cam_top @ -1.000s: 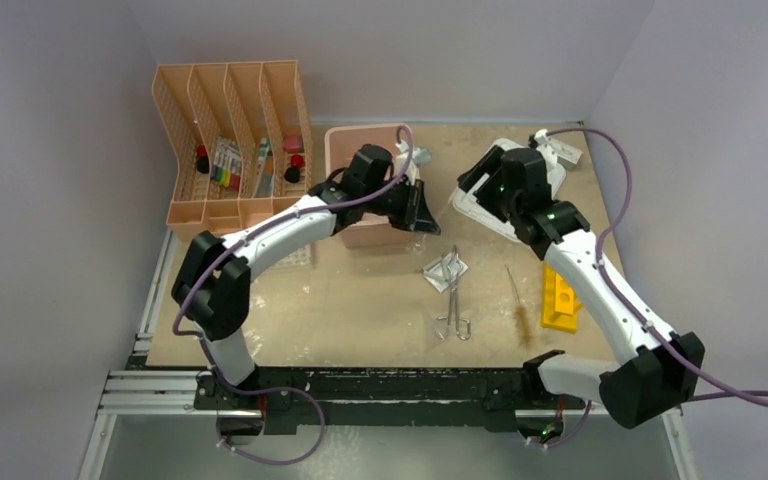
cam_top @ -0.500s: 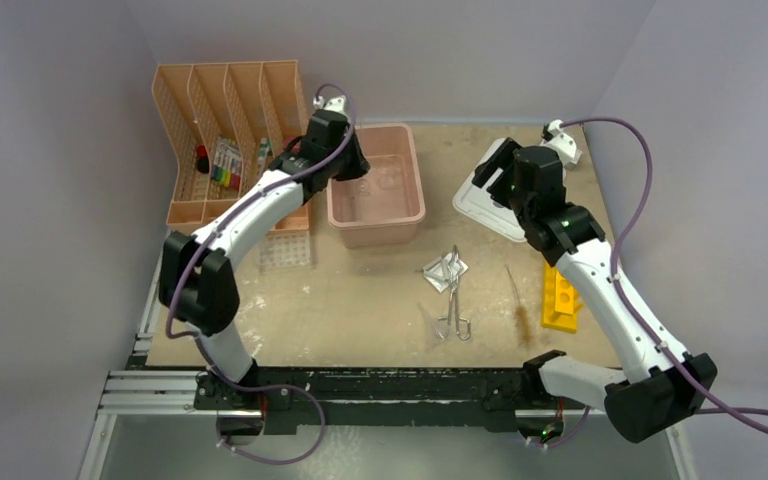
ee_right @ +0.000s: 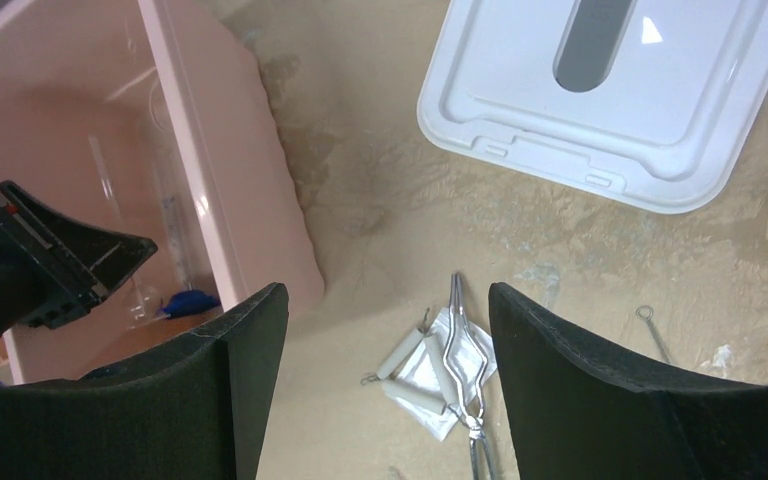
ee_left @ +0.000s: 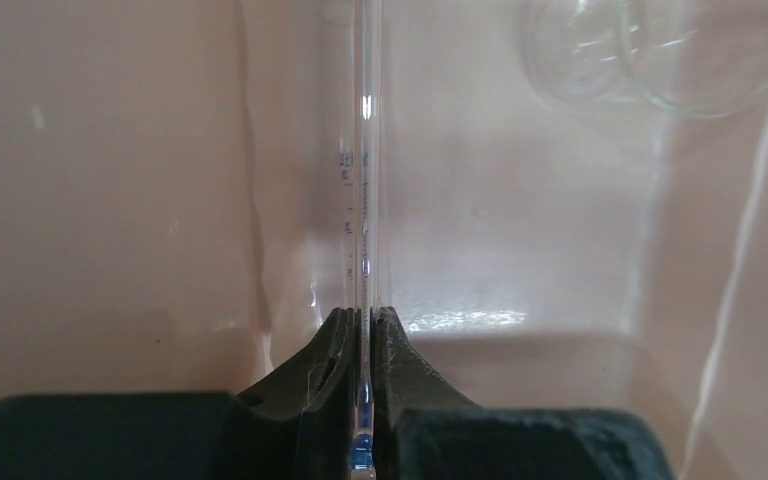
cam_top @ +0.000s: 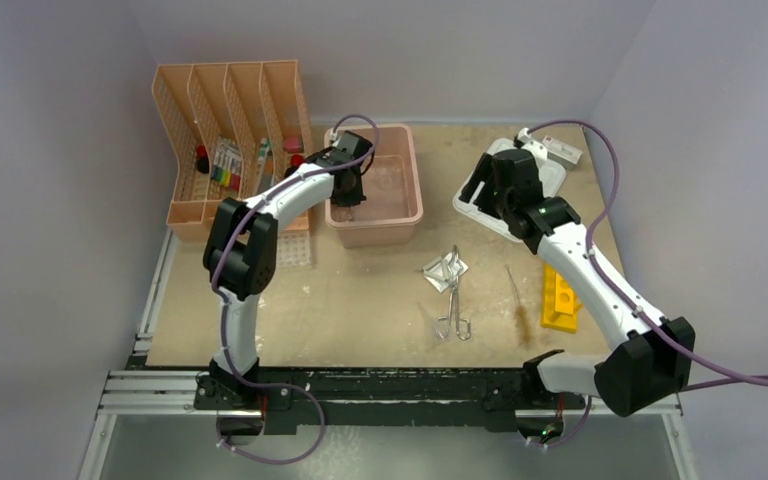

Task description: Organize the chemistry lab equipment

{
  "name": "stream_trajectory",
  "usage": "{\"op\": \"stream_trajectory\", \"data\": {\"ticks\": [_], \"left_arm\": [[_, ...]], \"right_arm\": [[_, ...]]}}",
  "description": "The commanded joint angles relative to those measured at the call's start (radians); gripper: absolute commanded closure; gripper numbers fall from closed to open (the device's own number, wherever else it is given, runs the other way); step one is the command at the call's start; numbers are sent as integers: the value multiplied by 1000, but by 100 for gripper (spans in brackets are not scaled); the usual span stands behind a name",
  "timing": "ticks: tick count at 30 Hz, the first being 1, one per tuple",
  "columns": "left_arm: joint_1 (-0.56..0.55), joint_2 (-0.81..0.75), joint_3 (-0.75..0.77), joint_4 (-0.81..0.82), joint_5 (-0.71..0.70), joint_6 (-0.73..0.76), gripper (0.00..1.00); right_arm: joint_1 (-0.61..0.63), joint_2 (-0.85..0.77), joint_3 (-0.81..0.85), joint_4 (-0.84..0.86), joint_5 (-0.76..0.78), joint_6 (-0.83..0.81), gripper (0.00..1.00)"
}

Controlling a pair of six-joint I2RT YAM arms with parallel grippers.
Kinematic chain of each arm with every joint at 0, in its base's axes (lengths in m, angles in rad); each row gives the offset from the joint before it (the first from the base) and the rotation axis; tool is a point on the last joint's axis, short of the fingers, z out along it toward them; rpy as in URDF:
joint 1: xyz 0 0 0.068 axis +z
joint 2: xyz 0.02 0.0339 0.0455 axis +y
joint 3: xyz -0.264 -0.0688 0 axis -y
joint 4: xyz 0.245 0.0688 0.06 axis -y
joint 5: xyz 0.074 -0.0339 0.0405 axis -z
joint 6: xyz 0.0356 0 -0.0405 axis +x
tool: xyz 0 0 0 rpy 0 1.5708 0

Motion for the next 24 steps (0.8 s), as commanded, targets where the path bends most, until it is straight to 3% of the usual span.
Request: {"op": "stream_trajectory", "data": {"ticks": [1, 9, 16, 20, 24], "left_arm": [[3, 27, 46, -40, -66, 42, 100], [-5, 66, 47, -43, -83, 62, 100], [-12, 85, 48, -51, -101, 81, 86], [-18, 77, 58, -43, -91, 86, 73], [-18, 74, 77, -49, -77, 87, 71]], "right_arm": [[-8, 17, 18, 20, -44, -32, 25], [-11, 38, -56, 0, -121, -46, 25], [-10, 76, -109, -2, -157, -49, 25], [-11, 123, -161, -10, -155, -85, 25], [-11, 154, -183, -11, -178, -93, 27]]}}
